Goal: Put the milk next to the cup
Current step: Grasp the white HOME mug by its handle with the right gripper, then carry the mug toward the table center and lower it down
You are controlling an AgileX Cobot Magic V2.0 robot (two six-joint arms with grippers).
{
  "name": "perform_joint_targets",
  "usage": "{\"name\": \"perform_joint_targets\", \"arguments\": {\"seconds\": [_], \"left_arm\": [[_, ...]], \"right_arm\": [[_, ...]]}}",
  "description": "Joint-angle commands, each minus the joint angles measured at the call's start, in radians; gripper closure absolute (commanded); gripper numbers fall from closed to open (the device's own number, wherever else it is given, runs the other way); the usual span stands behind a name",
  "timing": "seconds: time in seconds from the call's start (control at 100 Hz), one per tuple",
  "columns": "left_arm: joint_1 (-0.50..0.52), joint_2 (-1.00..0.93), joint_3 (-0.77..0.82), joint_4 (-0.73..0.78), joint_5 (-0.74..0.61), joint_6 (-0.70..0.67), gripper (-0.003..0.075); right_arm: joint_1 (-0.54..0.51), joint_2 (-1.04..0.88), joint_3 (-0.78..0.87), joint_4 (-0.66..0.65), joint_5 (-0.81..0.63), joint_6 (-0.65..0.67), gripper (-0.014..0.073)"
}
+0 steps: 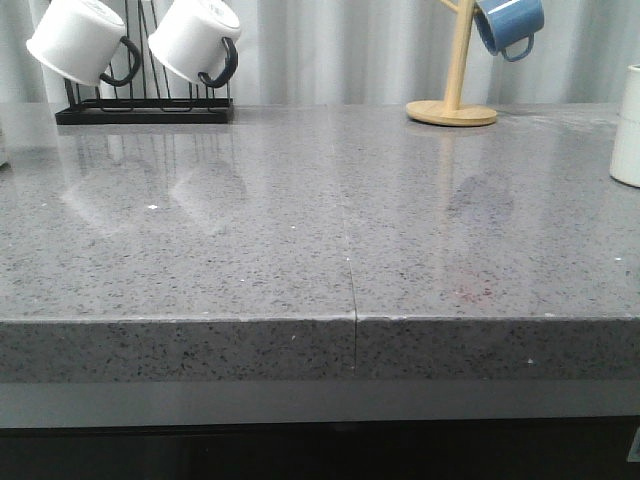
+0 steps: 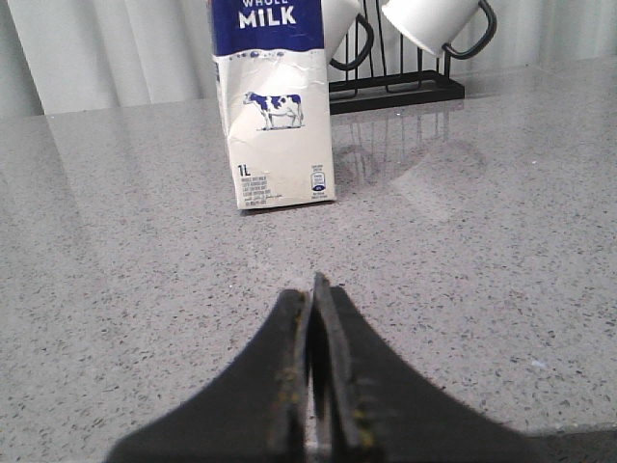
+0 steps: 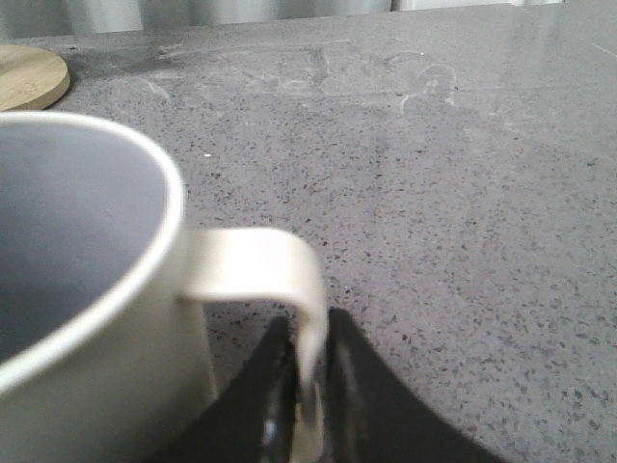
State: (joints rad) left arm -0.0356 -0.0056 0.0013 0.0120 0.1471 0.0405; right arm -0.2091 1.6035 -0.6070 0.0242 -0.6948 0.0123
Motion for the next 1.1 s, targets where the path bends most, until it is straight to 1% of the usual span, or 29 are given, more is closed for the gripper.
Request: {"name": "perform_joint_targets", "arguments": {"seconds": [0.0,0.07,0.24,0.43,0.57,0.79,0.95,1.09], "left_arm": [[0.001,-0.031,0.043,0.001,-0.078,-0.006,0.0741],[0.001,-0.031,0.043,0.001,-0.078,-0.006,0.0741],[0.001,-0.031,0.043,0.001,-0.078,-0.006,0.0741],[0.001,-0.031,0.043,0.001,-0.078,-0.006,0.0741],[0.001,-0.031,0.043,0.001,-0.078,-0.006,0.0741],[0.001,-0.031,0.043,0.001,-0.078,-0.006,0.0741],[0.001,-0.031,0.043,0.001,-0.078,-0.006,0.0741],[0.001,-0.031,0.043,0.001,-0.078,-0.006,0.0741]], "right_arm": [[-0.007,-0.034,-0.027,0.003,-0.087,-0.006,0.0609],[-0.007,-0.034,-0.027,0.003,-0.087,-0.006,0.0631],[-0.006,-0.037,-0.03,-0.024,-0.102,-0.006,0.0631],[0.042,-0.106,-0.03,-0.165,-0.085,-0.005,0.0631],[0.135,-0.166,-0.035,-0.168,-0.04,0.014,0.0631],[0.345,-0.19,-0.066,-0.16,0.047,0.014,0.0631],[0.479,-0.169,-0.108,-0.073,0.053,0.014,0.0631],[0.552,-0.104,-0.159,-0.046,0.053,0.014,0.0628]]}}
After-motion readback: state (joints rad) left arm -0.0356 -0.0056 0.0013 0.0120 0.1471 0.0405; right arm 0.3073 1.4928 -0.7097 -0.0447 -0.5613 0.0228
